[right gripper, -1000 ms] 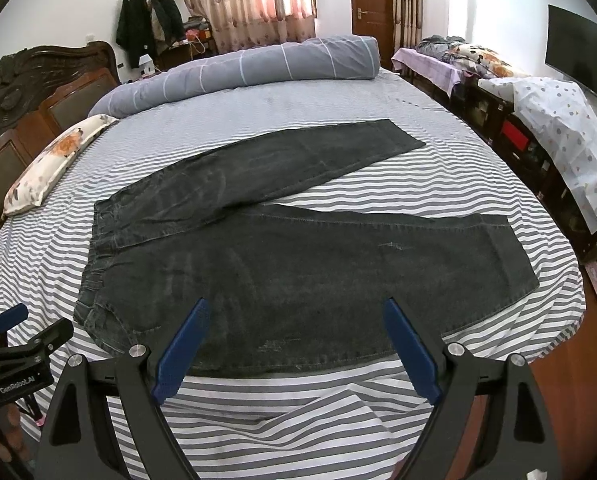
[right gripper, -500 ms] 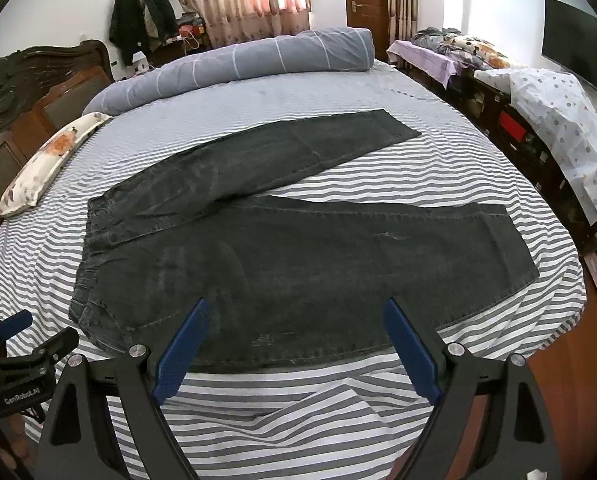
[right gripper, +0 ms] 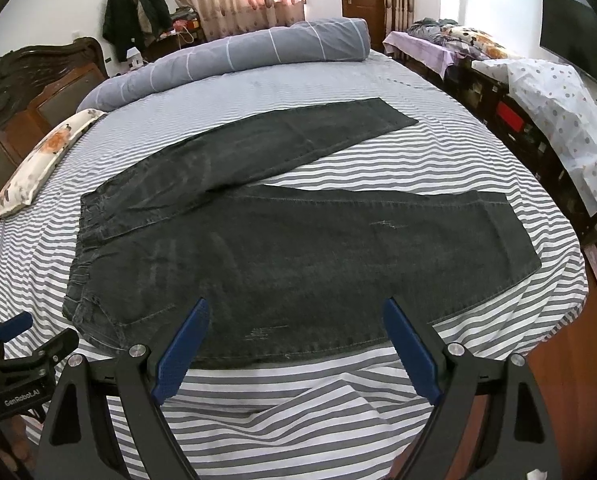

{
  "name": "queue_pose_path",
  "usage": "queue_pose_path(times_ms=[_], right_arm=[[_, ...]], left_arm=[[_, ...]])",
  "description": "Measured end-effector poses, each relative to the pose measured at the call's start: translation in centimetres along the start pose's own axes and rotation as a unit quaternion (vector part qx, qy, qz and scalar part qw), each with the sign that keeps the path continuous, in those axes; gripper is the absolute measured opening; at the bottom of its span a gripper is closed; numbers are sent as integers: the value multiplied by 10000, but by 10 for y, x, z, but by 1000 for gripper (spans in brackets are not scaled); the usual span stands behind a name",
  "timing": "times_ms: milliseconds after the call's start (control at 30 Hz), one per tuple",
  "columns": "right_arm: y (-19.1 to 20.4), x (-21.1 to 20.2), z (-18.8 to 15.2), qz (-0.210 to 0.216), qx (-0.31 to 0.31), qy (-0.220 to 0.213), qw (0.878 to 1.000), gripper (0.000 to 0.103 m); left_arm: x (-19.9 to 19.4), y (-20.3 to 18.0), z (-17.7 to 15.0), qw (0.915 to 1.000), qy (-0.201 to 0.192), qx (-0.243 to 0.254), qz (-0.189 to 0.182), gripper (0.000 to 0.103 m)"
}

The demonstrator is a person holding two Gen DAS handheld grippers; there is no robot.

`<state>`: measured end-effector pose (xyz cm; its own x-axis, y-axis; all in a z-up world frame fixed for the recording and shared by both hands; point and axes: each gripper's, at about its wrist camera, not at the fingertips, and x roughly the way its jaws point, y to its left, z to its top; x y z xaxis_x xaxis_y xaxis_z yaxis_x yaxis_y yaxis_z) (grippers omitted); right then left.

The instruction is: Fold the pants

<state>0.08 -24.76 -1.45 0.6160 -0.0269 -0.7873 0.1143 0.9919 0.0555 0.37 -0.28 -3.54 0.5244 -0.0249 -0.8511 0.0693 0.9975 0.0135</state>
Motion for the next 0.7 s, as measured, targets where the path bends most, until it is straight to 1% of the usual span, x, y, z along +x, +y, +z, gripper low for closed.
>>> queue_pose_path(times_ms=[700], right_arm=[[-9,8,0,-80,105,61,9999,86]], left_arm=[[12,-11,4,9999,56,126,-104,97]])
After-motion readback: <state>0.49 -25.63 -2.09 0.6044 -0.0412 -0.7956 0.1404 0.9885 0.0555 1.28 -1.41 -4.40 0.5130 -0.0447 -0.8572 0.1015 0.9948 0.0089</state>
